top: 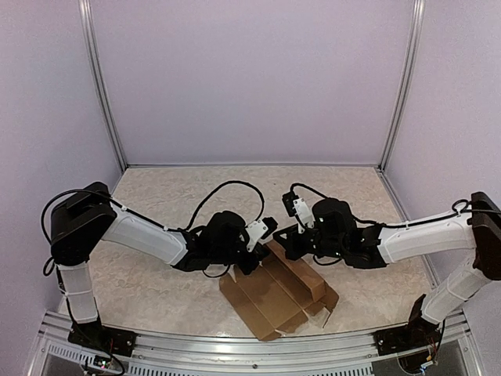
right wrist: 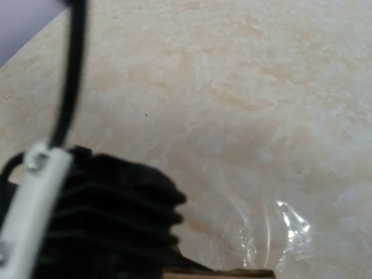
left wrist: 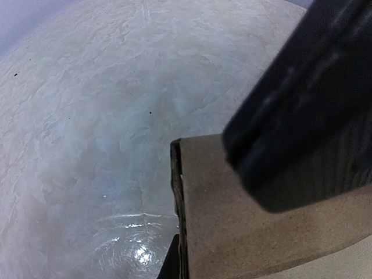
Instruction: Fold the paper box
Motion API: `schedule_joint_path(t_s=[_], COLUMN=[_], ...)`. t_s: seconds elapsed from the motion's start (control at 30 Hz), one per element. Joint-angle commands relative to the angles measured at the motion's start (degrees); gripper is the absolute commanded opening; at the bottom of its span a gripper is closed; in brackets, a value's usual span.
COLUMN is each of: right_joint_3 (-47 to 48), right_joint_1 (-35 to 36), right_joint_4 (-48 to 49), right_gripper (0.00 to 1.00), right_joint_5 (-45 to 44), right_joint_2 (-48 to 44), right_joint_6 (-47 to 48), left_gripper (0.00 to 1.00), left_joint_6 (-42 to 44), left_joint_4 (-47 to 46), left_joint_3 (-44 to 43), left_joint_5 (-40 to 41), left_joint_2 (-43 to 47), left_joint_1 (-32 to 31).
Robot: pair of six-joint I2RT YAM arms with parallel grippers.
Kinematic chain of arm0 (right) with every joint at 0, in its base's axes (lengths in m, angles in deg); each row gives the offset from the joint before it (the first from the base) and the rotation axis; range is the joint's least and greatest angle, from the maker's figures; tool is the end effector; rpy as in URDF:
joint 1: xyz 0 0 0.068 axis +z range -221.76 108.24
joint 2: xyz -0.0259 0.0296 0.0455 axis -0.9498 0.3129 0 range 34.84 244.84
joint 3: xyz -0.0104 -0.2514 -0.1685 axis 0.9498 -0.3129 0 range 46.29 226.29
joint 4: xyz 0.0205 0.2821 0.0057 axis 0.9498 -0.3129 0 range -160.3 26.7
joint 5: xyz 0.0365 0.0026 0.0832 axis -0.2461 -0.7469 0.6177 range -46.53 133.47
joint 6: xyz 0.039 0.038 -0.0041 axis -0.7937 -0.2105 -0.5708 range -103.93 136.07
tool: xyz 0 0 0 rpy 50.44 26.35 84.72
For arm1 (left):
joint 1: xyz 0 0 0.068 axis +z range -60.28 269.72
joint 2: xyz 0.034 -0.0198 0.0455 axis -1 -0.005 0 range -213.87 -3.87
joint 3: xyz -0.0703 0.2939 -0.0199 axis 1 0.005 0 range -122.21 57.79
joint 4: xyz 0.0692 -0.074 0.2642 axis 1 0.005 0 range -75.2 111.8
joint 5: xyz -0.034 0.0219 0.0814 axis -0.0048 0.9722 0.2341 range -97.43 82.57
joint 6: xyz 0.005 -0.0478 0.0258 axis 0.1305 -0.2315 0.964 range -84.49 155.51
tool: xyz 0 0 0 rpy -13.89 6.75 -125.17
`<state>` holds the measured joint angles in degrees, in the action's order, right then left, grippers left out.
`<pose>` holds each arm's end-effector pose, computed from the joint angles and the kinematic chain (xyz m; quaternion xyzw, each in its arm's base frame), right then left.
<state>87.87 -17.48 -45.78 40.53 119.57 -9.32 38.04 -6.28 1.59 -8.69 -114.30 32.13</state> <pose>0.1935 0.2661 0.2200 -0.1979 0.8227 0.3244 0.4228 0.2249 -0.3556 0.1472 0.4449 0.7586 -0.2286 0.4176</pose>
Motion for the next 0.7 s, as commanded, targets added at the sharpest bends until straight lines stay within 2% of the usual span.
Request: schedule_joint_path(t_s=[0.0, 0.5, 0.67], right_joint_3=[-1.1, -1.1, -2.4], right_joint_1=[-0.5, -0.6, -0.7], right_joint_4=[5.1, 8.0, 9.0], right_gripper=[0.0, 0.0, 0.0], right_joint_5=[1.7, 2.8, 2.8], right_joint_2=[2.7, 10.0, 10.5], right_joint_6=[-0.8, -0.8, -1.6], left_gripper=[0.0, 0.01, 0.16], left_joint_6=[-0.9, -2.2, -4.9], left_joint_4=[-1.3, -4.1, -6.7], left_joint_3=[-0.4, 0.5, 1.9], left_joint_5=[0.4, 1.0, 3.1], left_joint_2=[-1.5, -2.9, -3.6], left_joint_1=[-0.5, -0.6, -0.6])
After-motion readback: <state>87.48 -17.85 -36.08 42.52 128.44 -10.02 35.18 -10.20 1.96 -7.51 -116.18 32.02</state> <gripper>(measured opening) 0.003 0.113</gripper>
